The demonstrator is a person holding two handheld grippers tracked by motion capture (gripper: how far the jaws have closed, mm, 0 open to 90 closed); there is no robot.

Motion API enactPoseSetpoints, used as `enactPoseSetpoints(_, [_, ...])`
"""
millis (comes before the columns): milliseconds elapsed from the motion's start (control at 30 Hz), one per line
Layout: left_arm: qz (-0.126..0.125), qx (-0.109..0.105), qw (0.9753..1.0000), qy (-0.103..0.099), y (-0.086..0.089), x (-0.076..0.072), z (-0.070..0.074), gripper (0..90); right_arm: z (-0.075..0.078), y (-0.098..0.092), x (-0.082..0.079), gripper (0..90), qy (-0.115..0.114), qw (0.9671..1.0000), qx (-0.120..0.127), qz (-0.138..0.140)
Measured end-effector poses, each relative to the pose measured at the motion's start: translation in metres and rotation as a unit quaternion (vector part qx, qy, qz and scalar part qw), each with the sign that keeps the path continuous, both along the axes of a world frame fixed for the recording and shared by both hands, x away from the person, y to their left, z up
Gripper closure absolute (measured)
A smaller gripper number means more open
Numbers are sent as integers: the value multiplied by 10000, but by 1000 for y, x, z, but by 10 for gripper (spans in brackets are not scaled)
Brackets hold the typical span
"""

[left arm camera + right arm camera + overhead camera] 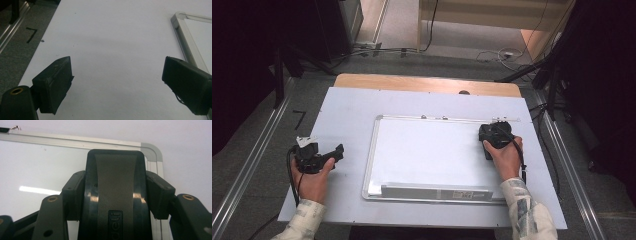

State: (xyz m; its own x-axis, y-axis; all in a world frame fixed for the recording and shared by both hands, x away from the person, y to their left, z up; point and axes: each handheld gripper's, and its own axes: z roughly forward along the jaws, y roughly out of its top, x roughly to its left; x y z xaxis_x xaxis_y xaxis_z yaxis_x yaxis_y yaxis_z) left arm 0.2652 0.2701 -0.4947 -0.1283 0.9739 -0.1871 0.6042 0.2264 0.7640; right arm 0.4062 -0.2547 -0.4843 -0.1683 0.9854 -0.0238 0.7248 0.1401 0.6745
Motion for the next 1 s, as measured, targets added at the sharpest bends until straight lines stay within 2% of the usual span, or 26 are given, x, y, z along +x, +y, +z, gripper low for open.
enactPoseSetpoints(367, [2,-7,10000,1,0,0,0,98,1,4,7,370,59,9998,-184,-72])
enactPoseSetpoints(533, [-4,-9,10000,-9,0,0,0,98,4,4,4,332,-124,9996,-249,35])
enactPoseSetpoints(800, [-15,-1,10000,6,0,0,0,98,12,1,-3,330,-232,9996,-80,113])
enactPoseSetpoints(1000, [-1,-3,10000,7,0,0,0,98,23,-2,-17,325,-467,9986,98,216])
